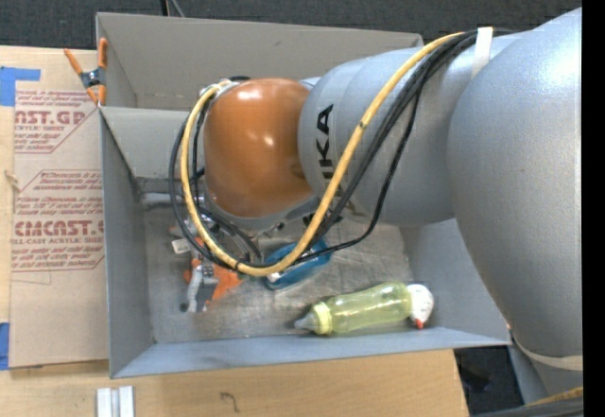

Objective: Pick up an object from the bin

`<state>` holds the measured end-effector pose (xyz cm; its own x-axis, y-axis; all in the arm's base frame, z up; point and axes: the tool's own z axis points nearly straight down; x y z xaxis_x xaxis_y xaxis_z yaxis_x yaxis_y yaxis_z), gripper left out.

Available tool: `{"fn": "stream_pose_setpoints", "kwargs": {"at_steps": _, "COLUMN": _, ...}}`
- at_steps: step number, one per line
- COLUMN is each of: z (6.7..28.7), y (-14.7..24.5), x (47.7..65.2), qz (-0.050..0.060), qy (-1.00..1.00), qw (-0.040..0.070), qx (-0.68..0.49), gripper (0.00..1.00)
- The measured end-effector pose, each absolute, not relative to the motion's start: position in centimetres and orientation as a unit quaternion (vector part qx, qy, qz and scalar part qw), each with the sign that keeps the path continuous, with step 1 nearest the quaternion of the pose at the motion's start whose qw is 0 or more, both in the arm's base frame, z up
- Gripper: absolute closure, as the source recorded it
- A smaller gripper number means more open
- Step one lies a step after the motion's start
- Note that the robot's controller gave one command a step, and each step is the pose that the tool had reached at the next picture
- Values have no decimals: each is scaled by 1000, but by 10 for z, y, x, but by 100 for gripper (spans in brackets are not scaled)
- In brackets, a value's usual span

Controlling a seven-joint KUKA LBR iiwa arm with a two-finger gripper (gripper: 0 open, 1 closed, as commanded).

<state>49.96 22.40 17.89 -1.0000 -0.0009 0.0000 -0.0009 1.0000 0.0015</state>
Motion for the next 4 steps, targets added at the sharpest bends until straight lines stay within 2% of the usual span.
{"fn": "stream_pose_setpoints", "kwargs": {"at_steps": 1, "z": 78, "y": 170, "x": 541, "qz": 5, "qy": 1000, "qw": 2, "qx": 24, "gripper": 100}}
{"fn": "stream_pose_setpoints", "kwargs": {"at_steps": 2, "z": 78, "y": 170, "x": 541, "qz": 5, "qy": 1000, "qw": 2, "qx": 24, "gripper": 100}}
{"fn": "stream_pose_setpoints", "kwargs": {"at_steps": 4, "z": 166, "y": 169, "x": 536, "qz": 0, "qy": 1000, "qw": -1, "qx": 23, "gripper": 100}}
